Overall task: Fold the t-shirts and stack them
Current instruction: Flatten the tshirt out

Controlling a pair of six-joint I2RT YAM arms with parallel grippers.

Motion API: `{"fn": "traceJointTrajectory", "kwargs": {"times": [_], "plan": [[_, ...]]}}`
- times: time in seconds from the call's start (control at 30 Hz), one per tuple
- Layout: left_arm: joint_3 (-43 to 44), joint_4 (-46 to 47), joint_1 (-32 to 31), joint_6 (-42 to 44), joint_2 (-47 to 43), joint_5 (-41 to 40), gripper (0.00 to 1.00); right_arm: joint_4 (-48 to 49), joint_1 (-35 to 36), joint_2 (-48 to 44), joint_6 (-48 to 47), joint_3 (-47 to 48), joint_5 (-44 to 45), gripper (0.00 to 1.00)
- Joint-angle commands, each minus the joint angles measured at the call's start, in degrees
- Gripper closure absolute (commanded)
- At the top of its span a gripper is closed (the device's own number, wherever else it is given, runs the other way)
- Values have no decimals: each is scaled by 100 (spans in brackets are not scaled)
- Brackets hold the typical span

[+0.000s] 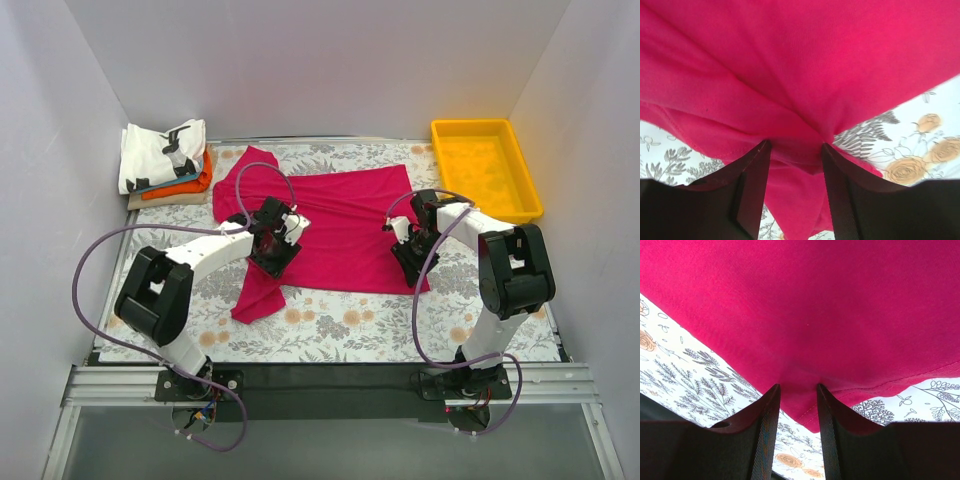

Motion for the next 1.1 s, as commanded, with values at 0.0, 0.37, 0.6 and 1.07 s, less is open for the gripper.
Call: {"fn": "traceJointTrajectory", "kwargs": {"times": [0.0,0.37,0.6,1.07], "plan": [[31,-117,-6,-255,-123,-759,62,262,29,171,33,-115,257,64],[-854,-496,730,253,-1589,-963,100,271,29,75,-11,-220,477,64],[-1681,144,2277,1194,-1863,-909,100,262,29,39,-29,-238,521,64],[-683,-150,3254,1966,-1122,1019,65,166,29,-127,-274,-405,523,63]]}}
